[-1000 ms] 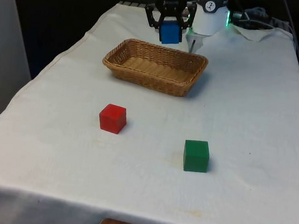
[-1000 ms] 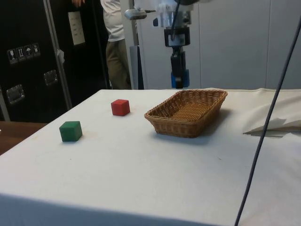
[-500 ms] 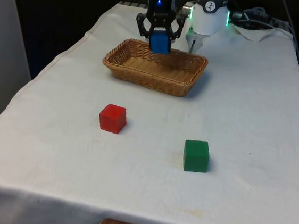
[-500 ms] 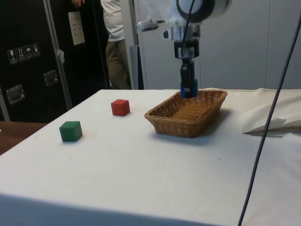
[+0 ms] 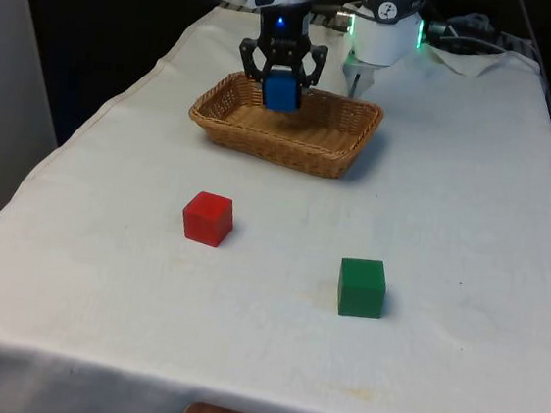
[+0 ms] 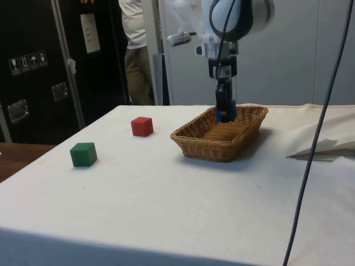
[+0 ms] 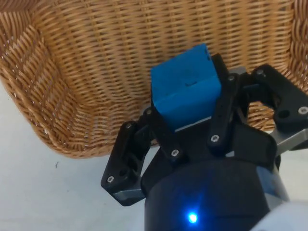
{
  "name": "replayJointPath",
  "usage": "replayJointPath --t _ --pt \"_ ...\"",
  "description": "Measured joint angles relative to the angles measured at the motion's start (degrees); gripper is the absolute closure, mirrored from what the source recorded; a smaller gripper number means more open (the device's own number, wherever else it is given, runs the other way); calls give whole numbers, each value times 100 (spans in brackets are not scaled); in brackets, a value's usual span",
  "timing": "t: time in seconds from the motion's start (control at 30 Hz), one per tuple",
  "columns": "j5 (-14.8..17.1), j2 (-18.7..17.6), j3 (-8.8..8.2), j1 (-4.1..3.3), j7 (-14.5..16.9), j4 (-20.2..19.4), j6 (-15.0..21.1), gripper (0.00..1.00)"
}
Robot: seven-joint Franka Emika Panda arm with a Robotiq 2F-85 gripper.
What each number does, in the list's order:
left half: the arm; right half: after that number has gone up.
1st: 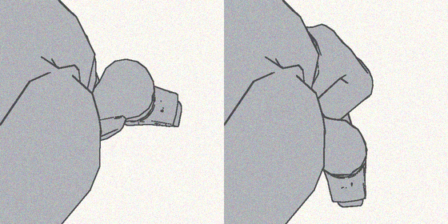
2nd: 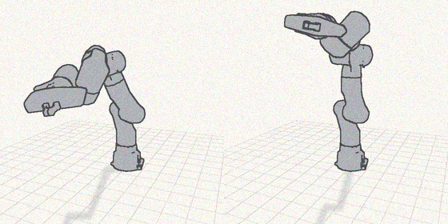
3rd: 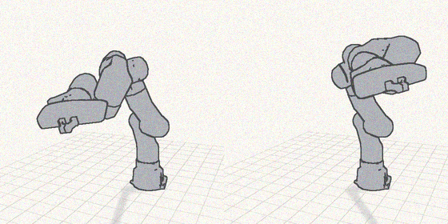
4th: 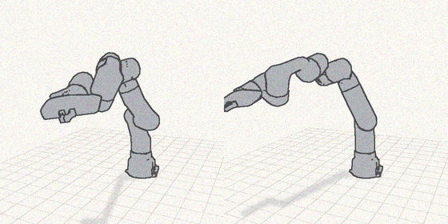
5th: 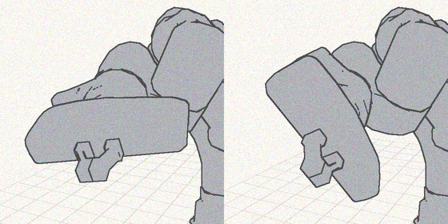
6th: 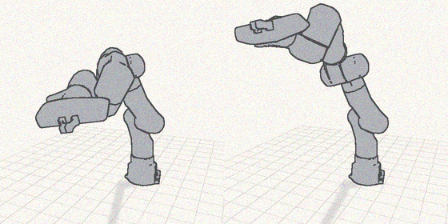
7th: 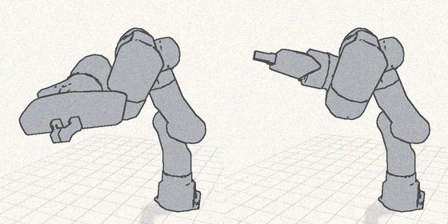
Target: Pick up the blue cube and place it into the basket.
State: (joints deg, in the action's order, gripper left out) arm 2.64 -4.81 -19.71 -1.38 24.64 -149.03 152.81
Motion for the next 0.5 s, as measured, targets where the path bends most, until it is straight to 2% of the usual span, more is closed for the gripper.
replayJointPath --t 0.23,0.5 --pt "0 -11 0 0 0 -6 0 99" --pt "46 -281 23 0 0 0 172 99"
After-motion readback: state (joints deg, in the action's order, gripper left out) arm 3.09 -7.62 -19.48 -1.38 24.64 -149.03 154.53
